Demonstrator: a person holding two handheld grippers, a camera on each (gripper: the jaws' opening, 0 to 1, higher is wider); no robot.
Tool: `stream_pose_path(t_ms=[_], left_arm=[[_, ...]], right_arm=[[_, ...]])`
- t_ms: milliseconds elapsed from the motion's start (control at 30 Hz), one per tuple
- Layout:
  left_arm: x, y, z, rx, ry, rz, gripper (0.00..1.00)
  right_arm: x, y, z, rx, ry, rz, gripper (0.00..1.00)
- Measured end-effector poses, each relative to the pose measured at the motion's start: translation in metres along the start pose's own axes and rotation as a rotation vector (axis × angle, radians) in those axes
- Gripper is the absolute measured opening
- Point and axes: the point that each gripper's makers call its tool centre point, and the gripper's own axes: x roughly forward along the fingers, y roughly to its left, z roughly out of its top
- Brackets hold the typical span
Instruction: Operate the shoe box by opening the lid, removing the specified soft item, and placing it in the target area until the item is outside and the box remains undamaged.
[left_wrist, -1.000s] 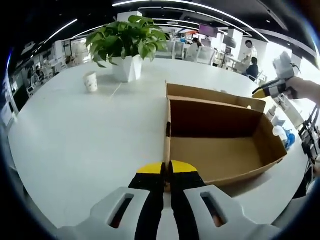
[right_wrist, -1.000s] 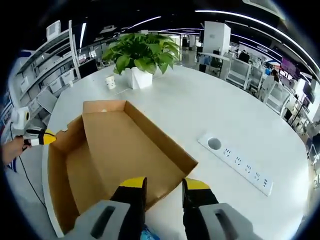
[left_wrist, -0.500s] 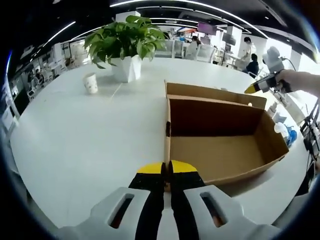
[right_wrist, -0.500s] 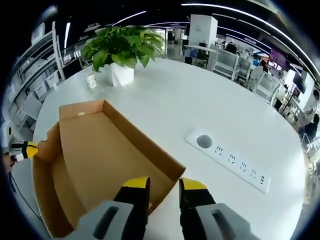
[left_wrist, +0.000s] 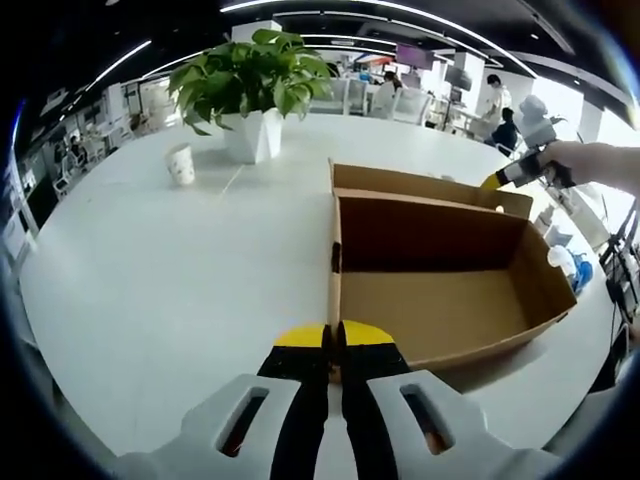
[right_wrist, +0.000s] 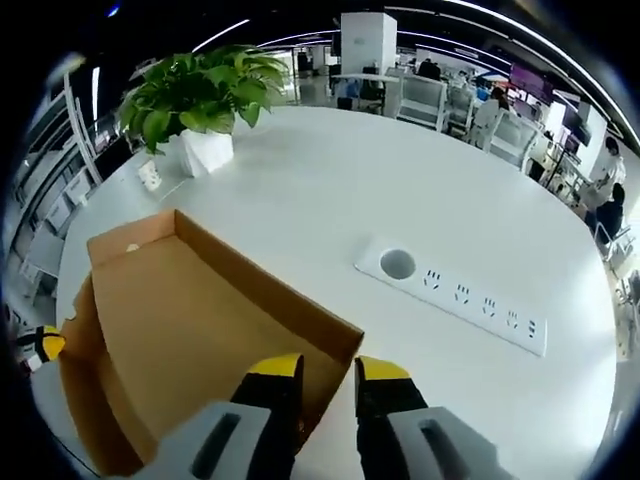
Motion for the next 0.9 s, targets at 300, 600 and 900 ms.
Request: stream_pose_path(t_ms=[300,600,900], left_arm=[[0.0,0.0,0.0,0.004,0.007,-0.003,0.01],[0.001,0.0,0.0,0.002,0.013,-0.005,0.01],[0.003,0.0,-0.003,-0.018,0.018,-0.006,0.01]], right_arm=[[-0.008,-0.005,0.0,0.033,-0.032,-0.014,0.0],[-0.016,0.01,0.009,0.065,-0.084,0.023,0.0],[-0.013,-0.005,0.01,0.076,-0.078,-0.029,0.17]])
